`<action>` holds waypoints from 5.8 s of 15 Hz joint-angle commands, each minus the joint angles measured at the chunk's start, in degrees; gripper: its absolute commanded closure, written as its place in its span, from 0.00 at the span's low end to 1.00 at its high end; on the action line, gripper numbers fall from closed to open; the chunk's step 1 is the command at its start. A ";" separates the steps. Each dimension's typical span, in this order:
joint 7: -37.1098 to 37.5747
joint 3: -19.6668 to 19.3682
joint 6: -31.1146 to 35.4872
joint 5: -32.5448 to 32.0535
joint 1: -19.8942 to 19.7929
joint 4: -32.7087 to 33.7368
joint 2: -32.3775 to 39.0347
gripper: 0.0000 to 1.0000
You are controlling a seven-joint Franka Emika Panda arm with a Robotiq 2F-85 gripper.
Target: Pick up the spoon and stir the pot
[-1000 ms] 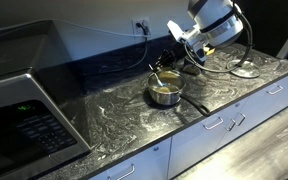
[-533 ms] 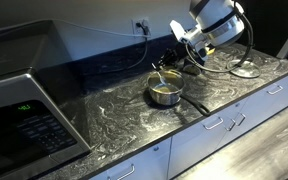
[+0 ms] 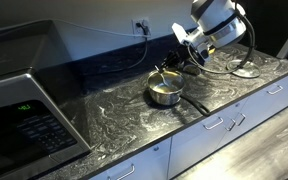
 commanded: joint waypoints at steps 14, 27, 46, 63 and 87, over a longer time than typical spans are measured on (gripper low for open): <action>9.39 0.07 -14.17 -5.19 -1.38 -3.28 -4.33 0.97; 1.31 0.94 -9.37 -1.11 0.53 -2.88 -3.06 0.97; -8.02 2.05 -9.78 3.97 -1.55 -10.96 -16.87 0.97; 5.28 -2.85 11.22 -14.83 0.04 -23.45 -28.40 0.97; 56.11 -7.34 -0.74 -64.35 1.98 -14.15 -10.77 0.97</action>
